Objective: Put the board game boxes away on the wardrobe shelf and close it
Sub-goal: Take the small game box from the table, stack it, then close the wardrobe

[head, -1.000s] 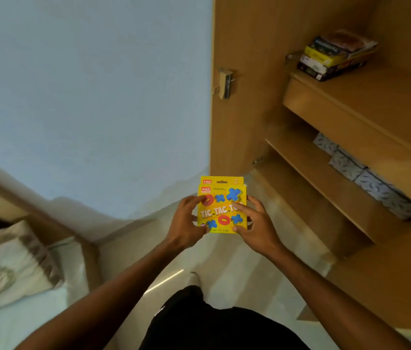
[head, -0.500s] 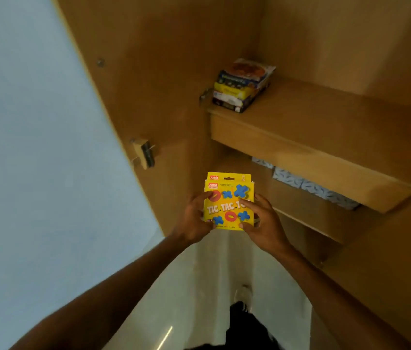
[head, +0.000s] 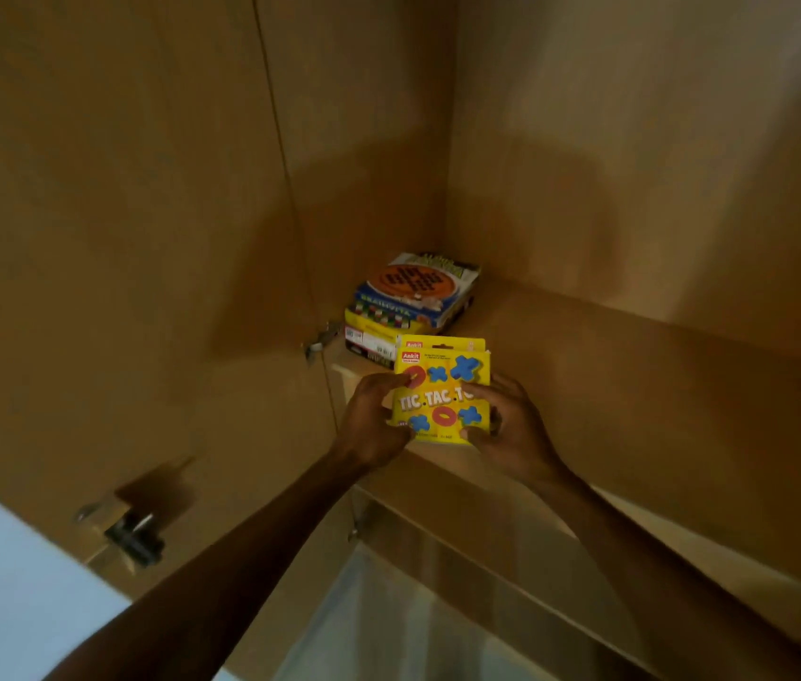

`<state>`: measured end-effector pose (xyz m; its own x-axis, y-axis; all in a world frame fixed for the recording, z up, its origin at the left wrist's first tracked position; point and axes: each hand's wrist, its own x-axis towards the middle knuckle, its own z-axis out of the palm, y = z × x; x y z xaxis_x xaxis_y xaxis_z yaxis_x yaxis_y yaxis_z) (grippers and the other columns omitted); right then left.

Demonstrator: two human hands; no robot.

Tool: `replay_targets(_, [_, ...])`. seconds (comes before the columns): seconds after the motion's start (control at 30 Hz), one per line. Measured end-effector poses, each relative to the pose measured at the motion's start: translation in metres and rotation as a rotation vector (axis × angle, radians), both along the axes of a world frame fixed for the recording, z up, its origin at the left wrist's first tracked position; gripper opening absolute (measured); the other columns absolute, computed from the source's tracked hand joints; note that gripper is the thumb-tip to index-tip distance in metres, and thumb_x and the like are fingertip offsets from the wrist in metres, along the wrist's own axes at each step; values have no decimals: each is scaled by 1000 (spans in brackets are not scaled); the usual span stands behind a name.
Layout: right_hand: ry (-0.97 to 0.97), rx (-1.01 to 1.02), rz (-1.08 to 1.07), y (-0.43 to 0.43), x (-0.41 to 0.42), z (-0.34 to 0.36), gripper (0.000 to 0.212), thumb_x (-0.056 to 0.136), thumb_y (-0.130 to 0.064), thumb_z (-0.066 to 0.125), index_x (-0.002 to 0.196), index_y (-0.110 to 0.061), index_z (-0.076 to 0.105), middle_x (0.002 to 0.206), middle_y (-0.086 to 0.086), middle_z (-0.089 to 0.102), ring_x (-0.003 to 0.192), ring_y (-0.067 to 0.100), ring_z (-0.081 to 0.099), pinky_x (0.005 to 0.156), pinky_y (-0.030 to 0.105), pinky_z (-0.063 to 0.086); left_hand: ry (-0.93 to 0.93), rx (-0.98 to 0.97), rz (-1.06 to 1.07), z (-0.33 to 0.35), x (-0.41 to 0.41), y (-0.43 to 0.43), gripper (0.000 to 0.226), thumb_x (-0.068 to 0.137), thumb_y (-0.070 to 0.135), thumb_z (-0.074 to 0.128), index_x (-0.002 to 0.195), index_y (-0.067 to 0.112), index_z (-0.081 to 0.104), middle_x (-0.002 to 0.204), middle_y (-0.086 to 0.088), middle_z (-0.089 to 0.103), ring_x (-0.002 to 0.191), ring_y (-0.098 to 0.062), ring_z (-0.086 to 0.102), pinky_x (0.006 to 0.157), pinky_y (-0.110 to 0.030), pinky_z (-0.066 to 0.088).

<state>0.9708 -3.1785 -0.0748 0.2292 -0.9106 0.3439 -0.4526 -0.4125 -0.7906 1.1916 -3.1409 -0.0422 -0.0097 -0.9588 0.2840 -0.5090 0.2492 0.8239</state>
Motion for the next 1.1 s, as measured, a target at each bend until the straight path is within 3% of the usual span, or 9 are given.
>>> replay_targets(0.13, [-3, -15, -20, -69, 8, 18, 60, 69, -18, 76, 123, -37, 58, 136, -3, 36, 128, 20, 48, 98, 46, 50, -13, -42, -50, 28, 0, -62, 67, 65, -13, 79, 127, 4, 58, 114, 20, 46, 94, 7, 55, 67, -1, 46])
replay_targets(0.27, [40, -39, -93, -127, 24, 37, 53, 73, -8, 78, 122, -16, 61, 133, 6, 37, 124, 20, 50, 102, 36, 48, -86, -58, -108, 38, 16, -132, 77, 60, 0, 89, 130, 6, 57, 129, -6, 53, 109, -20, 60, 71, -6, 50])
replay_targets(0.37, [69, -44, -100, -164, 38, 45, 52, 74, -10, 79, 122, -13, 62, 133, 8, 37, 124, 20, 49, 103, 29, 45, -109, 12, -79, 43, 26, -177, 69, 64, 0, 87, 127, 2, 56, 127, -2, 50, 115, -22, 57, 86, -20, 51])
replay_targets(0.4, [79, -46, -100, -174, 42, 46, 50, 74, -10, 79, 121, -13, 62, 133, 9, 36, 125, 21, 47, 104, 30, 44, -103, 36, -48, 43, 30, -191, 68, 64, 0, 87, 125, 3, 58, 126, -1, 49, 116, -24, 58, 85, -24, 54])
replay_targets(0.53, [123, -6, -61, -209, 56, 45, 41, 75, -12, 78, 115, -11, 67, 136, 11, 38, 126, 22, 47, 103, 35, 44, -173, 86, 49, 44, 48, -241, 41, 72, 4, 82, 111, 6, 69, 118, -4, 52, 103, -22, 61, 60, -8, 47])
replay_targets(0.6, [171, 6, 6, -222, 61, 43, 35, 80, -9, 73, 115, -10, 68, 131, 10, 42, 118, 25, 54, 94, 32, 48, -247, 59, 73, 41, 55, -256, 25, 78, 7, 78, 103, 11, 73, 112, -6, 56, 98, -27, 65, 62, -20, 52])
replay_targets(0.67, [210, -14, 68, -232, 67, 41, 33, 84, -5, 66, 117, -10, 67, 128, 10, 42, 114, 27, 56, 92, 32, 50, -390, 9, 175, 34, 63, -260, 19, 83, 15, 73, 101, 19, 75, 116, -6, 57, 104, -25, 59, 80, -36, 55])
replay_targets(0.77, [259, -47, 99, -243, 79, 43, 33, 89, -7, 59, 121, -8, 65, 132, 15, 42, 123, 29, 48, 98, 38, 48, -512, -17, 245, 29, 70, -252, 31, 86, 16, 64, 115, 23, 69, 127, -7, 57, 121, -26, 49, 98, -37, 46])
replay_targets(1.1, [317, -48, 96, -257, 105, 42, 36, 92, -14, 57, 128, -9, 61, 143, 19, 38, 135, 32, 37, 99, 44, 48, -587, 67, 179, 25, 78, -235, 71, 80, 0, 54, 145, 23, 41, 153, -5, 37, 142, -26, 29, 114, -37, 35])
